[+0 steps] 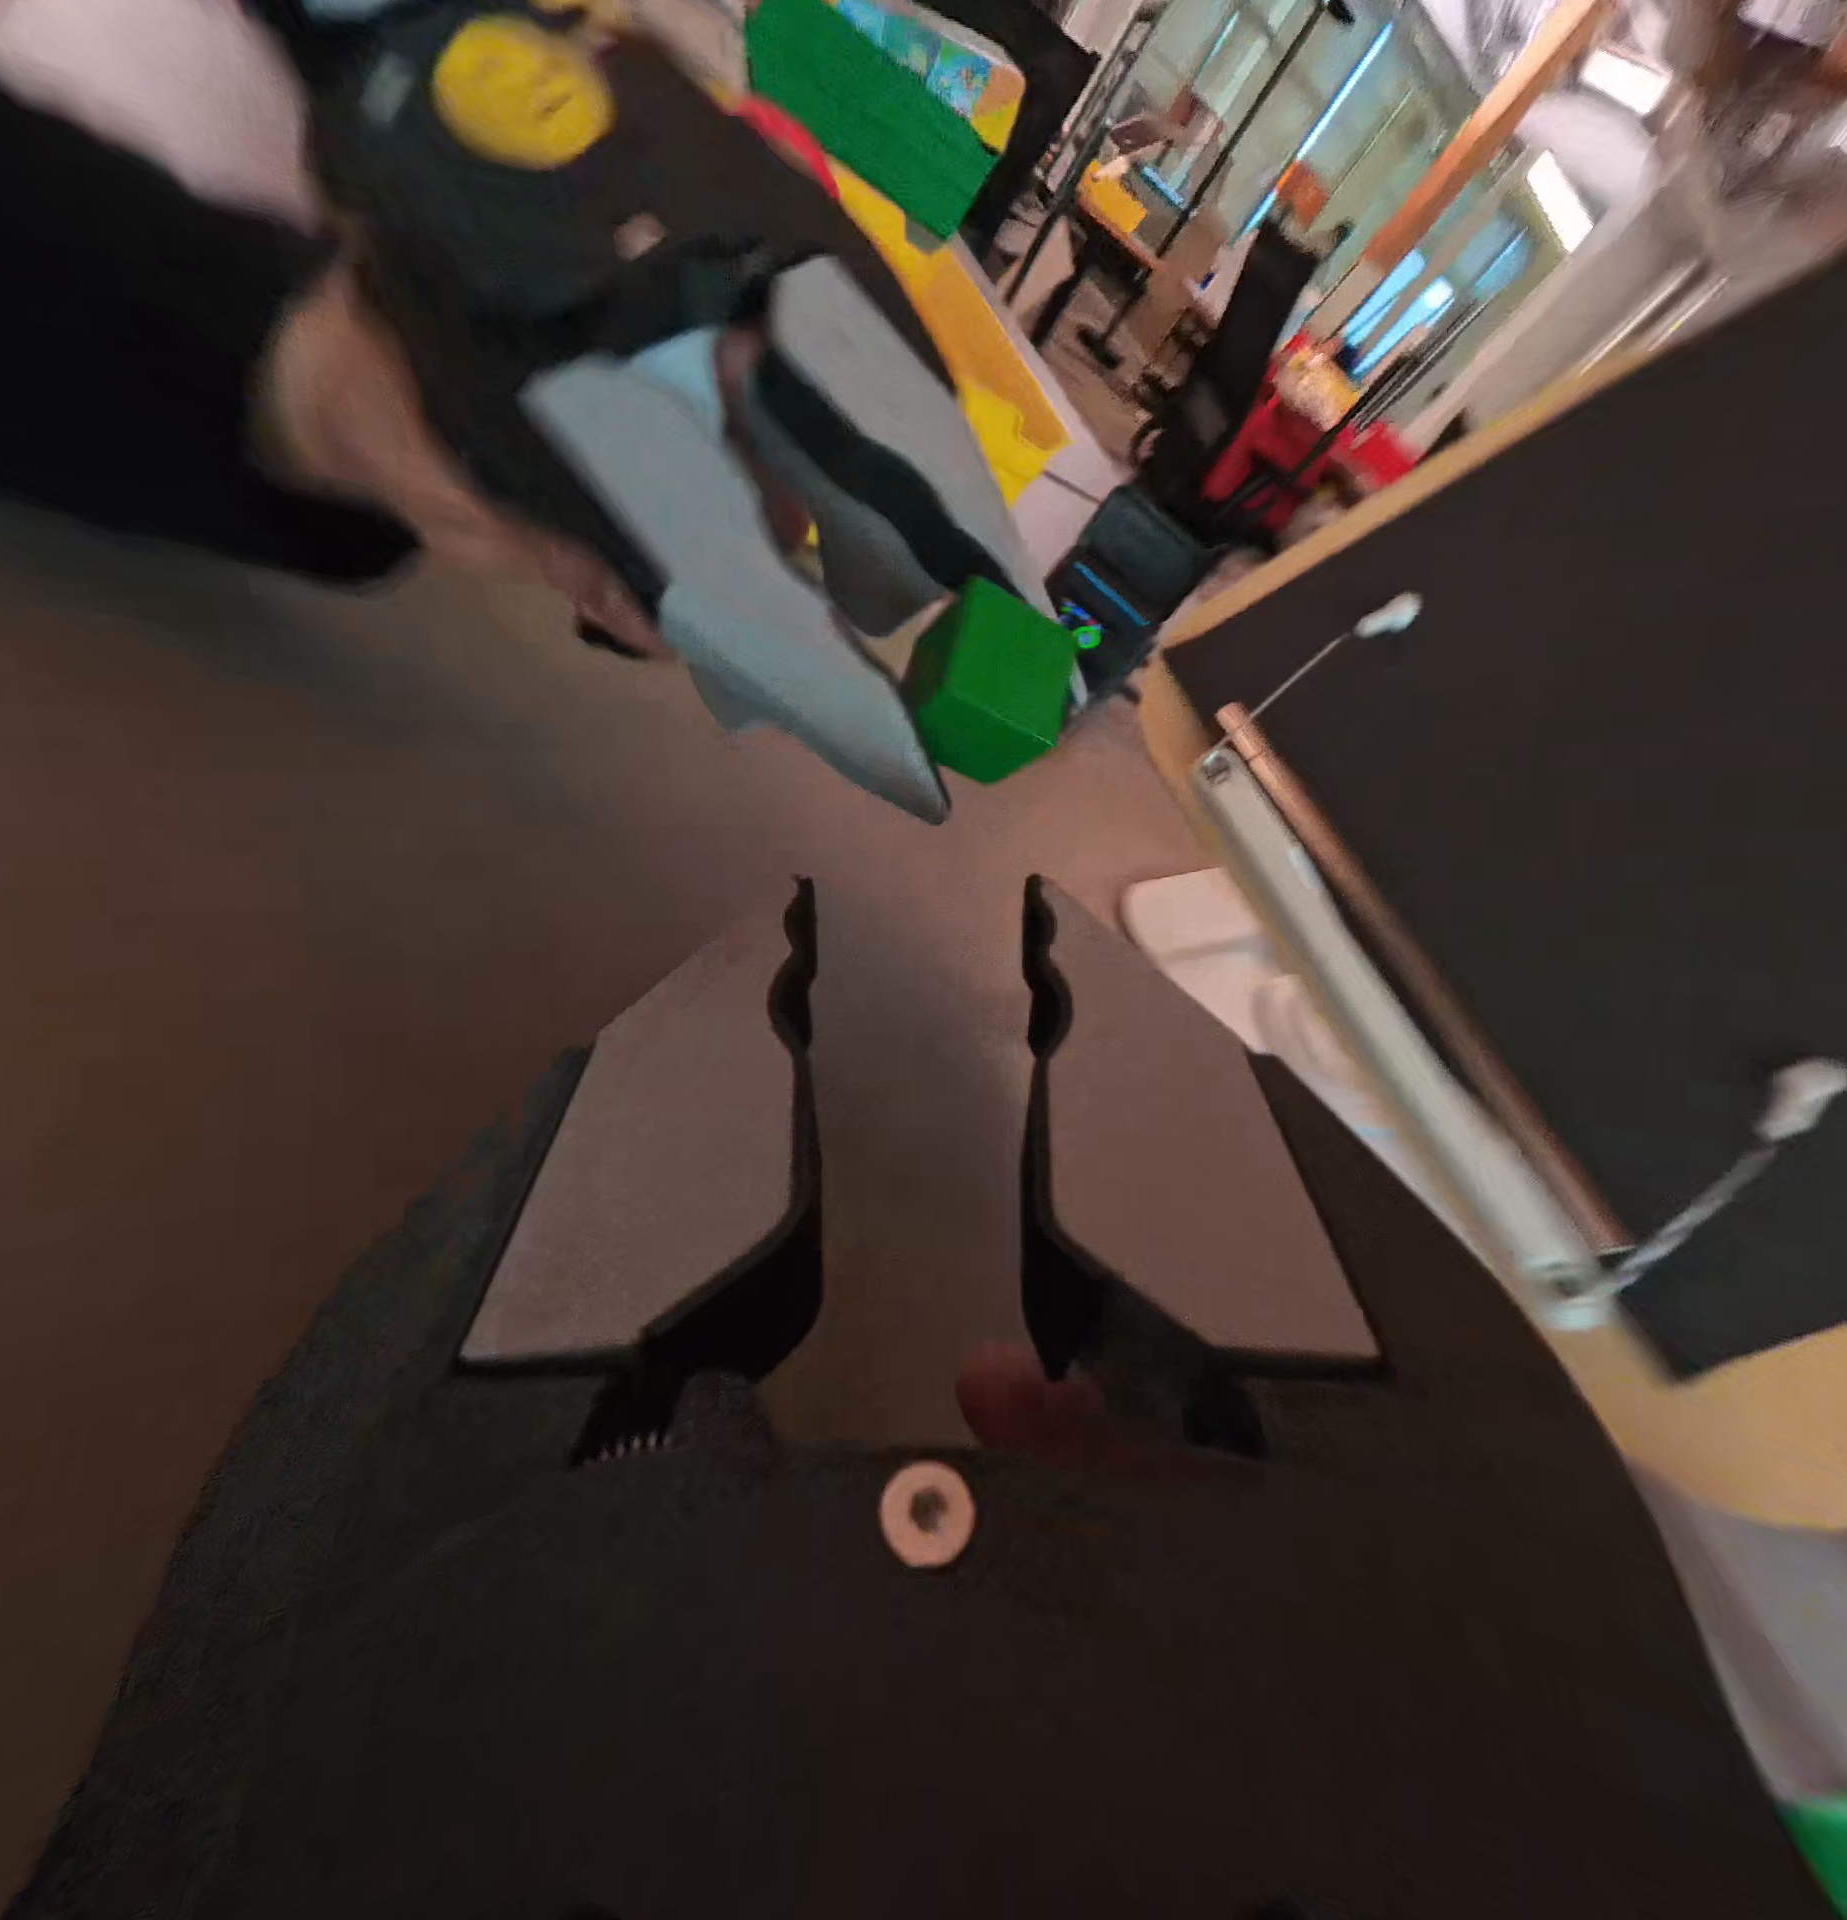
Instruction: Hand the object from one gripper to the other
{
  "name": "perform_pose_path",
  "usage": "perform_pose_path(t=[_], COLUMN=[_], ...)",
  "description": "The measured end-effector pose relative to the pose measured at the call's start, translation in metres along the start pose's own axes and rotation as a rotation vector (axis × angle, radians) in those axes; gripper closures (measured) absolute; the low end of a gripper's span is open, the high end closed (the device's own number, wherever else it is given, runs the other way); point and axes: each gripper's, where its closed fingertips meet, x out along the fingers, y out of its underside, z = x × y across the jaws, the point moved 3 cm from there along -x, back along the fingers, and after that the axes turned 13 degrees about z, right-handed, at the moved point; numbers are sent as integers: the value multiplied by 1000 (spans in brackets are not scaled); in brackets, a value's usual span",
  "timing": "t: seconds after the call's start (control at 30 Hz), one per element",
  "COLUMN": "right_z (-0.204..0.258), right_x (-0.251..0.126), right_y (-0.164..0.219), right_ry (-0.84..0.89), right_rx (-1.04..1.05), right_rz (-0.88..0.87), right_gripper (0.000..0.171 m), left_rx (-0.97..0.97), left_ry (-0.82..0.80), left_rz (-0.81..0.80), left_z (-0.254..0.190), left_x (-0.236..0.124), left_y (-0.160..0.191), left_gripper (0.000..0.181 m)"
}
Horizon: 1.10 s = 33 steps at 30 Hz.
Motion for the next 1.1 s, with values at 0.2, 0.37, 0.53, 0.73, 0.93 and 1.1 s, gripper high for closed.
perform_pose_path(t=[0.2, 0.37, 0.53, 0.73, 0.93, 1.1], right_z=[-9, 0, -13, -10, 5, 13], right_x=[-10, -3, -6, -14, -5, 0], right_y=[-18, -18, -13, -15, -13, -14], right_ry=[-446, -371, -61, 317, 374, 360], right_rx=[575, 450, 216, -269, -464, -486], right_rz=[-223, -174, -91, 17, 91, 94], right_gripper=[112, 143, 147, 147, 146, 146], left_rx=[470, 493, 293, -271, -520, -357], left_ry=[-221, -255, -75, 476, 608, 480], left_rz=[-27, -13, 23, 13, -118, -42], left_z=[-33, -34, -33, -41, -24, -24], left_x=[-5, -3, 5, 7, -2, 3], left_y=[-12, -12, -1, -4, -19, -10], left_gripper=[147, 147, 136, 120, 135, 157])
